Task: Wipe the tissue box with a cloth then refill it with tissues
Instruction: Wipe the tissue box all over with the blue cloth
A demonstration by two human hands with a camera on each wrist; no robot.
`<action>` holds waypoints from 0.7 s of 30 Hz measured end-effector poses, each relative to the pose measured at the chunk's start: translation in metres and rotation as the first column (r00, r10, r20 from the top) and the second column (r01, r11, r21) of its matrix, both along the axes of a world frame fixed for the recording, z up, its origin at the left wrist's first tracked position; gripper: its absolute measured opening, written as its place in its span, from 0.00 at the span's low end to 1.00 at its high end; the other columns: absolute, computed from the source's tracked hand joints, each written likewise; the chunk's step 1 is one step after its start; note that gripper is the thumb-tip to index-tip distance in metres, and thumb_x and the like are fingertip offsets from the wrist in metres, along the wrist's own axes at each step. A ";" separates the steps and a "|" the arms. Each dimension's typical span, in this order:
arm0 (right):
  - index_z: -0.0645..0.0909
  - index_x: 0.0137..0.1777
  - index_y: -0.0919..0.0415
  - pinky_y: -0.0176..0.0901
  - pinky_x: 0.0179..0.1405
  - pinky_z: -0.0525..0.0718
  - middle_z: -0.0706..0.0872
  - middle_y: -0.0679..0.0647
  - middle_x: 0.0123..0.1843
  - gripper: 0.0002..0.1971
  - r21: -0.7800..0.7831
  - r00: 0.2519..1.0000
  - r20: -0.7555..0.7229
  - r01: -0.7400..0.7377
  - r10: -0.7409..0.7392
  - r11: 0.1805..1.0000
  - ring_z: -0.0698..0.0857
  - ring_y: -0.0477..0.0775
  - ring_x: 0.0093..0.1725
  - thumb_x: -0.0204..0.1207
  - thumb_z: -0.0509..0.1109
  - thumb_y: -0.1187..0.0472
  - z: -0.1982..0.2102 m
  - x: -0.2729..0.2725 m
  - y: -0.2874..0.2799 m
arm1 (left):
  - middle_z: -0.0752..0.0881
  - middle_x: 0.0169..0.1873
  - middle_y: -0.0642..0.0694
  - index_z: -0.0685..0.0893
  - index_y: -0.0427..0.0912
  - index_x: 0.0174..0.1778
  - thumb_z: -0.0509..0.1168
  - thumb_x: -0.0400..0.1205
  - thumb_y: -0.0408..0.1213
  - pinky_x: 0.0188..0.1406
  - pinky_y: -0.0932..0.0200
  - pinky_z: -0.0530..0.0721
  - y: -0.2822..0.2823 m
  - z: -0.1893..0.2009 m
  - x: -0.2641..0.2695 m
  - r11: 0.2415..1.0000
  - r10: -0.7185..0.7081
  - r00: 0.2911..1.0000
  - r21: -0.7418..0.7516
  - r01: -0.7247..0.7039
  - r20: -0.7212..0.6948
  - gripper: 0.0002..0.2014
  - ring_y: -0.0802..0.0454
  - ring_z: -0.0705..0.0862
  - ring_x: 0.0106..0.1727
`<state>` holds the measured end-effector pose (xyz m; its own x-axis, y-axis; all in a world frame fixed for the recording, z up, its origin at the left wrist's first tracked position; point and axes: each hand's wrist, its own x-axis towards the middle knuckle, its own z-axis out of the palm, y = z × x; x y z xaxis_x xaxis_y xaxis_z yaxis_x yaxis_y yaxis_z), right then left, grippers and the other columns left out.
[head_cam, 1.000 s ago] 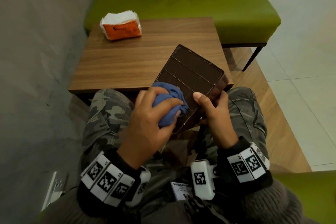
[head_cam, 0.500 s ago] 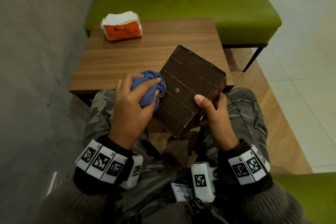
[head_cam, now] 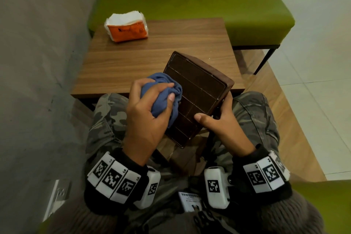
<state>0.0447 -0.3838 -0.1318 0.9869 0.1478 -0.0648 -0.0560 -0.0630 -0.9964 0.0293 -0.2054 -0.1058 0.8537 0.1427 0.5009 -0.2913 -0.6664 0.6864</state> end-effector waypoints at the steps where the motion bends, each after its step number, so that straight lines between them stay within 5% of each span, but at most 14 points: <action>1: 0.43 0.84 0.56 0.18 0.60 0.76 0.72 0.29 0.64 0.59 -0.014 1.000 0.006 -0.014 0.014 1.000 0.77 0.18 0.58 0.60 0.79 0.55 -0.001 0.001 0.000 | 0.77 0.55 0.40 0.86 0.37 0.56 0.68 0.81 0.36 0.62 0.74 0.72 0.000 -0.001 -0.001 1.000 0.006 1.000 -0.007 -0.006 -0.002 0.10 0.55 0.77 0.58; 5: 0.44 0.85 0.56 0.31 0.68 0.78 0.76 0.39 0.70 0.65 -0.017 0.998 0.022 0.059 -0.059 0.998 0.79 0.31 0.66 0.52 0.80 0.46 -0.007 0.002 0.006 | 0.76 0.57 0.42 0.86 0.39 0.55 0.66 0.80 0.41 0.61 0.72 0.74 -0.009 0.000 -0.009 0.993 -0.116 0.992 -0.021 0.115 -0.046 0.12 0.58 0.76 0.59; 9: 0.54 0.83 0.58 0.33 0.64 0.81 0.80 0.41 0.65 0.57 0.015 0.994 0.050 0.101 -0.102 0.995 0.83 0.35 0.63 0.53 0.78 0.48 -0.009 0.001 0.005 | 0.77 0.57 0.40 0.86 0.39 0.57 0.66 0.80 0.41 0.59 0.50 0.81 -0.016 -0.001 -0.017 0.951 -0.299 0.953 0.070 0.301 -0.043 0.13 0.47 0.78 0.60; 15: 0.59 0.80 0.58 0.40 0.67 0.82 0.79 0.48 0.70 0.53 0.021 0.990 0.051 0.134 -0.135 0.991 0.82 0.41 0.66 0.54 0.79 0.45 -0.009 0.000 0.005 | 0.77 0.56 0.40 0.86 0.39 0.56 0.66 0.80 0.39 0.56 0.47 0.81 0.003 -0.004 -0.003 0.967 -0.226 0.974 0.119 0.226 -0.012 0.11 0.46 0.78 0.59; 19: 0.59 0.80 0.56 0.28 0.60 0.81 0.79 0.38 0.65 0.53 0.023 0.992 0.039 0.119 -0.120 0.993 0.82 0.28 0.60 0.55 0.80 0.45 -0.006 0.000 0.004 | 0.75 0.58 0.43 0.86 0.41 0.58 0.66 0.79 0.40 0.58 0.48 0.81 -0.002 -0.005 -0.013 0.948 -0.287 0.957 0.135 0.288 -0.029 0.13 0.45 0.78 0.60; 21: 0.59 0.80 0.55 0.30 0.62 0.81 0.79 0.38 0.66 0.53 0.022 0.992 0.040 0.115 -0.116 0.993 0.82 0.30 0.62 0.55 0.80 0.45 -0.004 -0.001 0.004 | 0.77 0.58 0.40 0.86 0.40 0.58 0.66 0.79 0.39 0.58 0.48 0.80 0.000 -0.004 -0.013 0.951 -0.280 0.960 0.133 0.278 0.002 0.13 0.45 0.78 0.61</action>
